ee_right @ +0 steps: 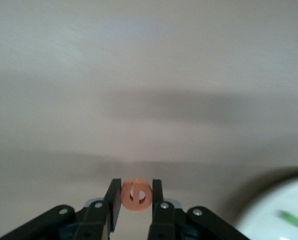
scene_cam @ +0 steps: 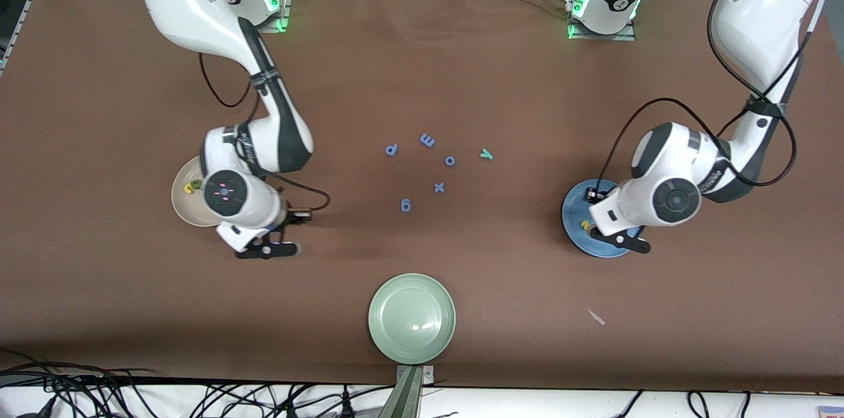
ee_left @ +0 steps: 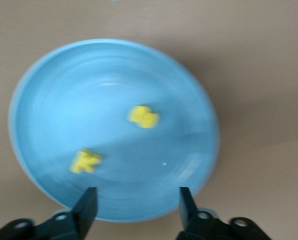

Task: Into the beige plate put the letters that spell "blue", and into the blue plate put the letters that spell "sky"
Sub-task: 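Drop the 6 in the white plate while the left gripper drops k in blue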

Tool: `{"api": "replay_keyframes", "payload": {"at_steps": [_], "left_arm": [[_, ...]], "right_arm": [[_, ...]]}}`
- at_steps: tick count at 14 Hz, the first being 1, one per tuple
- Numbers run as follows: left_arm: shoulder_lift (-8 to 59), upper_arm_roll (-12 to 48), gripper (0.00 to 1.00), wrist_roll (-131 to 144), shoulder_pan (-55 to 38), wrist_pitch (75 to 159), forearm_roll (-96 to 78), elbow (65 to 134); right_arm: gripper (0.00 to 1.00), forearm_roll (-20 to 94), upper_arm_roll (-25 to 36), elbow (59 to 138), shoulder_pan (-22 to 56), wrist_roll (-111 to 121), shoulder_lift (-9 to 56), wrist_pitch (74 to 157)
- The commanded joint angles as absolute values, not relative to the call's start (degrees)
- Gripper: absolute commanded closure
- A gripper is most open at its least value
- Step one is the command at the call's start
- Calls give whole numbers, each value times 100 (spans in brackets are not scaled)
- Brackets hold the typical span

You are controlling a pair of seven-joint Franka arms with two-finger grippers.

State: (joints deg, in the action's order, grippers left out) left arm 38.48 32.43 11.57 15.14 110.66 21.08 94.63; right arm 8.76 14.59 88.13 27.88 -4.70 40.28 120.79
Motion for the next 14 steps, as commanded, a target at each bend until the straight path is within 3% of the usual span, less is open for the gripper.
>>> {"api": "replay_keyframes", "payload": {"at_steps": [1, 3, 6, 8, 9, 10, 14], "left_arm": [[3612, 3952, 0, 2770, 1468, 10784, 2004, 9571], [3656, 4323, 0, 4291, 1311, 10784, 1986, 9598], [3674, 4359, 0, 5734, 819, 10907, 1978, 9808], [3691, 4359, 0, 6754, 721, 11484, 1978, 10175], [3683, 4359, 0, 7272, 712, 11914, 1978, 10421], [3657, 4368, 0, 7773, 712, 12301, 2056, 10694], [3656, 4351, 0, 8744, 712, 13463, 2083, 11372]], "right_arm": [[84, 976, 1818, 9956, 2830, 114, 3235, 12112], [83, 976, 2020, 10238, 2830, 132, 3138, 11989], [82, 967, 2319, 10292, 2717, 482, 3295, 11734], [77, 967, 2320, 10283, 2401, 798, 3366, 11620], [34, 967, 2320, 10283, 2304, 869, 3366, 11610], [0, 975, 2320, 10231, 2224, 844, 3366, 11602], [0, 984, 2241, 9635, 2460, 249, 3314, 10963]]}}
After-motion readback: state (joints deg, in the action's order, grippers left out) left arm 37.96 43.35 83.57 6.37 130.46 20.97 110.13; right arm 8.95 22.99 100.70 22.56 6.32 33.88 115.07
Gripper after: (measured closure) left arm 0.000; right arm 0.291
